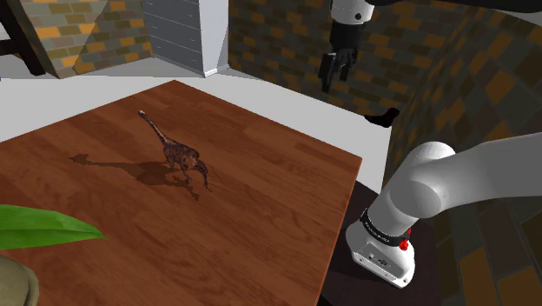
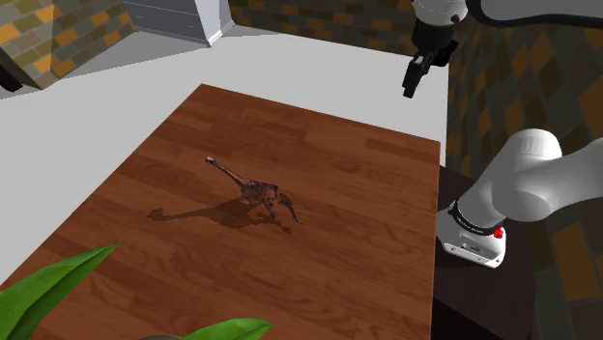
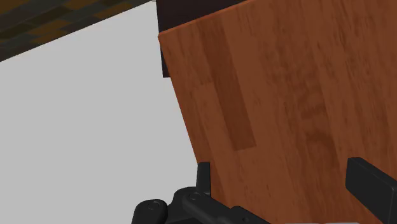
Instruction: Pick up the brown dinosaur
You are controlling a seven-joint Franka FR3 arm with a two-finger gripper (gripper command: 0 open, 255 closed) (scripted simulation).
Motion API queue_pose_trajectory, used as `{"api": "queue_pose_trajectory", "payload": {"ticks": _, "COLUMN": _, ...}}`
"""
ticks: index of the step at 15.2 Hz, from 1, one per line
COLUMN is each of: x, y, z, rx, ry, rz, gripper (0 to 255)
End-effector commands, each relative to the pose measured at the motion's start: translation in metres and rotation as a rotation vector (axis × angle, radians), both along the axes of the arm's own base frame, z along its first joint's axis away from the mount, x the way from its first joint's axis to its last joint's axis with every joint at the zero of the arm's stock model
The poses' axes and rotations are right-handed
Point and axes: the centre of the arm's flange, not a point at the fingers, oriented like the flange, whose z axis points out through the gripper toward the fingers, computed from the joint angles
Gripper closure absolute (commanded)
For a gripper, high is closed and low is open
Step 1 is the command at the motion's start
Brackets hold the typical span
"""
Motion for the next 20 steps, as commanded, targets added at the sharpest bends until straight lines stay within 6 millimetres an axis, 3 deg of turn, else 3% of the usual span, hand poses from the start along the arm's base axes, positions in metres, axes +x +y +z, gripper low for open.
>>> {"api": "queue_pose_trajectory", "payload": {"ticks": 1, "x": 0.0, "y": 0.0, "z": 0.0, "rx": 0.0, "ry": 0.0, "rz": 0.0, "gripper": 0}}
{"api": "queue_pose_trajectory", "payload": {"ticks": 20, "x": 0.128, "y": 0.176, "z": -0.094, "rx": 0.074, "ry": -0.055, "rz": -0.016, "gripper": 0}}
